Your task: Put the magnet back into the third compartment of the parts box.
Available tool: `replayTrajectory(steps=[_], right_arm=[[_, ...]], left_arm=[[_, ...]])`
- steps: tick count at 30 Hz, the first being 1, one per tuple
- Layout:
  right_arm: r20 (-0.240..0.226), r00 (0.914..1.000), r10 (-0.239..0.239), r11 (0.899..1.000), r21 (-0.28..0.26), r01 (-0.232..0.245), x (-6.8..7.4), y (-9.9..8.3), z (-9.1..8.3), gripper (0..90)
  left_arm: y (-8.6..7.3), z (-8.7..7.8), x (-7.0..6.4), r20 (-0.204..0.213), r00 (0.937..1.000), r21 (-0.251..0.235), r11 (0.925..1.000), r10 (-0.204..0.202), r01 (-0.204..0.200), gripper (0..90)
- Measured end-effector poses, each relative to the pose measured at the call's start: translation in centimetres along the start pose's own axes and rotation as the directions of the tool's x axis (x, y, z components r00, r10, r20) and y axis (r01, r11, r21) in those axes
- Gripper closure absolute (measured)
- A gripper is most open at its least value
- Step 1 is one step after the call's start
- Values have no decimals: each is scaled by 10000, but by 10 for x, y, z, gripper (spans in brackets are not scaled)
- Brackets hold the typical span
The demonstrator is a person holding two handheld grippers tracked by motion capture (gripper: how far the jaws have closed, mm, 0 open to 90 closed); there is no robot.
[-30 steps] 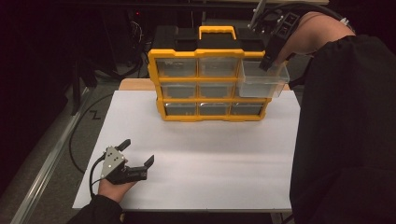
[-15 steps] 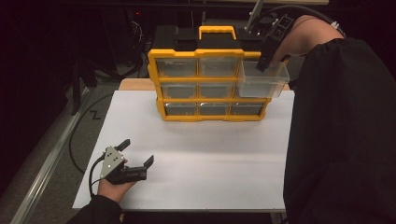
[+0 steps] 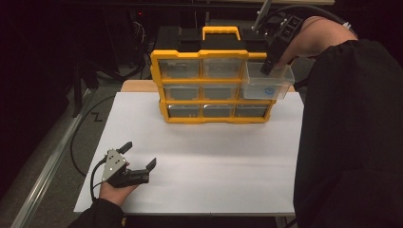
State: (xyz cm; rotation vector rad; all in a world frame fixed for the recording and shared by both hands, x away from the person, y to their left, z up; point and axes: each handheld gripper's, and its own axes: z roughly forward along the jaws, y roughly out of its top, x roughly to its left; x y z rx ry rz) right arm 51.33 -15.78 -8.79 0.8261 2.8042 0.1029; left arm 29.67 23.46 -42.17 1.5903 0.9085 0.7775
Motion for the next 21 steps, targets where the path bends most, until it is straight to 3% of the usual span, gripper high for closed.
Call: replayTrajectory(steps=[12,21], right_arm=[[39,10000,-40,9999,-160,41,22,-16,-9,452],[-75,9998,-185,9997,-190,184,38,-29,-6,460]], left_arm=[[0,1,-1,-25,10000,49,10000,36,-36,4],[0,1,0,-94,9999,47,10000,51,-50,3]])
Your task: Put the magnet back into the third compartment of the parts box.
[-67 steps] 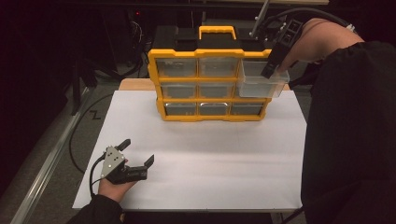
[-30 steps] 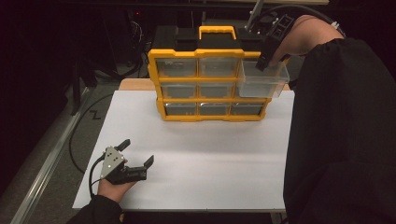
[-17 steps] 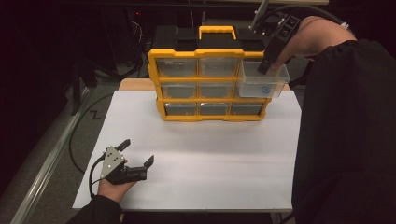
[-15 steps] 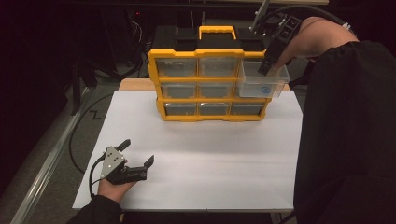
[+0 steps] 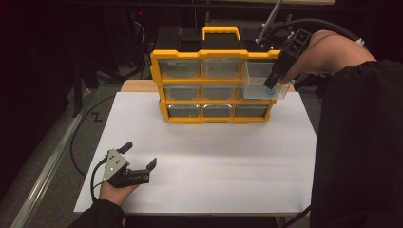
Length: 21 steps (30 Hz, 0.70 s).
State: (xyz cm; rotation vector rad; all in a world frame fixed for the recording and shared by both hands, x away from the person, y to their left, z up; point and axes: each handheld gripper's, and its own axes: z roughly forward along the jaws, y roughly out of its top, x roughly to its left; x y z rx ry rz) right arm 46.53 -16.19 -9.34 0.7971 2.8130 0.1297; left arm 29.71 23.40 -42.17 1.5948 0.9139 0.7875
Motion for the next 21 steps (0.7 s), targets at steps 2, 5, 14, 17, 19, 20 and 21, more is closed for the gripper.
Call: replayTrajectory(steps=[2,5,14,17,19,20,21], right_arm=[[47,10000,53,10000,49,-53,3,-3,1,462],[-1,10000,-33,10000,45,33,9,-8,3,463],[46,10000,6,9999,108,-6,21,-17,9,463],[31,10000,-32,9999,107,32,25,-19,12,462],[15,10000,-55,9999,101,54,27,-20,14,460],[-18,10000,-98,9999,65,98,27,-21,15,460],[-21,10000,-80,10000,-5,80,28,-22,16,459]], left_arm=[[0,0,0,-22,10000,1,10000,8,-8,3],[0,0,1,-26,10000,12,10000,35,-34,3],[0,0,0,-20,10000,-16,10000,18,-18,4],[0,0,0,-5,10000,-3,10000,30,-30,3],[0,0,0,-4,10000,-6,10000,29,-29,3],[0,0,0,-3,10000,2,10000,36,-36,3],[0,0,0,-6,10000,-3,10000,33,-33,4]])
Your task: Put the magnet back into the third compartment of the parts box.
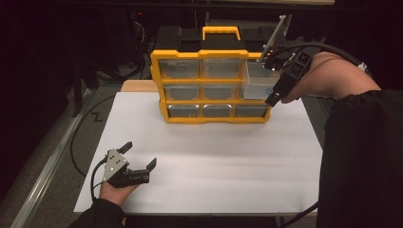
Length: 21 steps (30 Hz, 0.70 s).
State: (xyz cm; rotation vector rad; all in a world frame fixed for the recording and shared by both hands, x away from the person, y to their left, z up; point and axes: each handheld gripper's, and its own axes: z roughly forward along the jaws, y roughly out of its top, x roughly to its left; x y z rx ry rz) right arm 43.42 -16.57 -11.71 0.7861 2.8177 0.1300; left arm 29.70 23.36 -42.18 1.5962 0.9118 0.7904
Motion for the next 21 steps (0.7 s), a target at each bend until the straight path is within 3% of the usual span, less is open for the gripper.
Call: replayTrajectory(steps=[21], right_arm=[[-103,9996,-244,9997,95,245,21,-11,35,442]], left_arm=[[0,0,0,24,10000,6,10000,25,-25,3]])
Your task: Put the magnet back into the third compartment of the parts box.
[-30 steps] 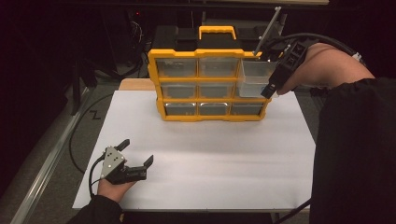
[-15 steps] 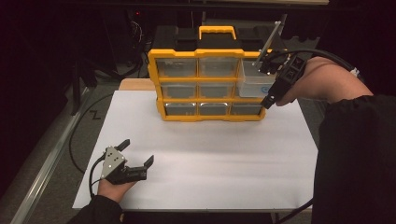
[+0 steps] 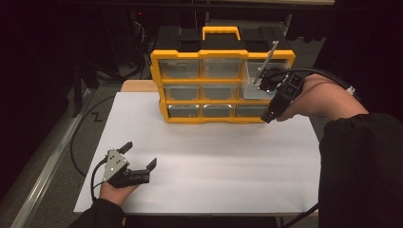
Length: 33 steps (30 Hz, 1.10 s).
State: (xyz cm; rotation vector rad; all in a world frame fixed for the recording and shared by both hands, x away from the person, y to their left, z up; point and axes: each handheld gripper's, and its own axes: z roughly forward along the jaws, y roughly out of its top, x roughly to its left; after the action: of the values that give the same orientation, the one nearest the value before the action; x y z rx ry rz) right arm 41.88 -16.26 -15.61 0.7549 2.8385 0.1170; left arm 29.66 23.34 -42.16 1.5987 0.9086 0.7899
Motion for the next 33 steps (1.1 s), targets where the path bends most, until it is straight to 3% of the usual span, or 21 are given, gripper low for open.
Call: replayTrajectory(steps=[33], right_arm=[[-280,9988,-401,9992,78,403,31,-12,63,366]], left_arm=[[0,0,0,12,10000,39,10000,-21,21,4]])
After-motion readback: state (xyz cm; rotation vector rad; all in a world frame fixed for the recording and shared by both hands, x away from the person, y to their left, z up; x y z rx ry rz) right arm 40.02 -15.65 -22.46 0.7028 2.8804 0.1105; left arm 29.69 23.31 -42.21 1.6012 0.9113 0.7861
